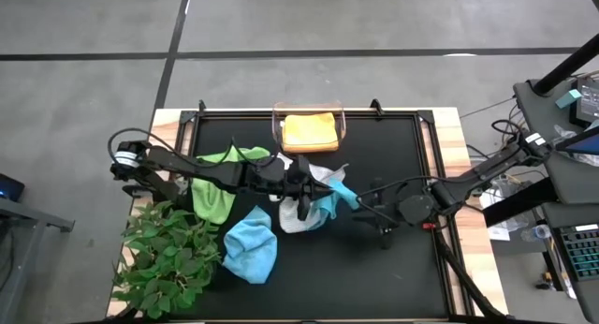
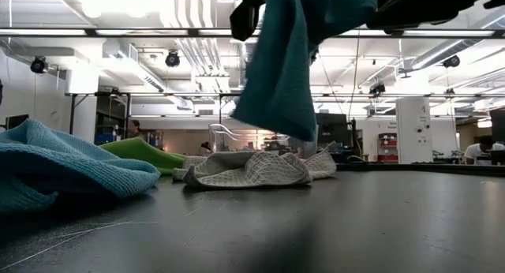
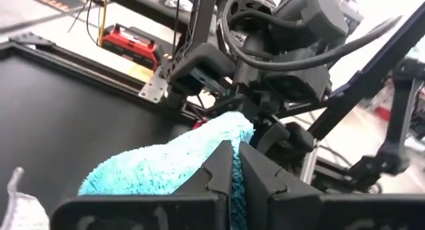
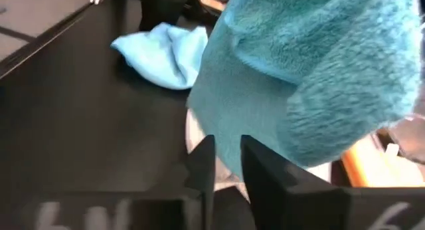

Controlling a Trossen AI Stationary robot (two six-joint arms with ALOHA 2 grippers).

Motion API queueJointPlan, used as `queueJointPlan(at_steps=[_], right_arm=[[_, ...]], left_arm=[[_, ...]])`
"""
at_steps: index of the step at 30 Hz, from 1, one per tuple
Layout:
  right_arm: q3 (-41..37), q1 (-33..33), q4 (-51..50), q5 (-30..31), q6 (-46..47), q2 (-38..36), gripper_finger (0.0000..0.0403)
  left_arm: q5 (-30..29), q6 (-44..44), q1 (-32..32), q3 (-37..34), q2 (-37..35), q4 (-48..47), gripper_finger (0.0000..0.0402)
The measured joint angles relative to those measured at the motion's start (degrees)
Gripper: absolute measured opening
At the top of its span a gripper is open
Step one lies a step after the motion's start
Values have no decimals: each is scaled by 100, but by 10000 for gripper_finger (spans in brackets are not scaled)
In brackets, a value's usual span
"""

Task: Fold microfiber towels
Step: Fold the right blue microfiber cloth

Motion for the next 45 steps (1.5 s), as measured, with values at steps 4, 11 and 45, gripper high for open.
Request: queueJointPlan(at_steps=[4,11,45], right_arm=[[6,14,242,43,-449,25,119],[-20,41,1582,91,-1766,505,145],[977,290,979,1725,-2151,1272,9]], left_arm=[[-2,-237,0,0,12,4,0],[-282,-389,9,0,20,14,0],[-248,-23,184,-7,24,-426,31]])
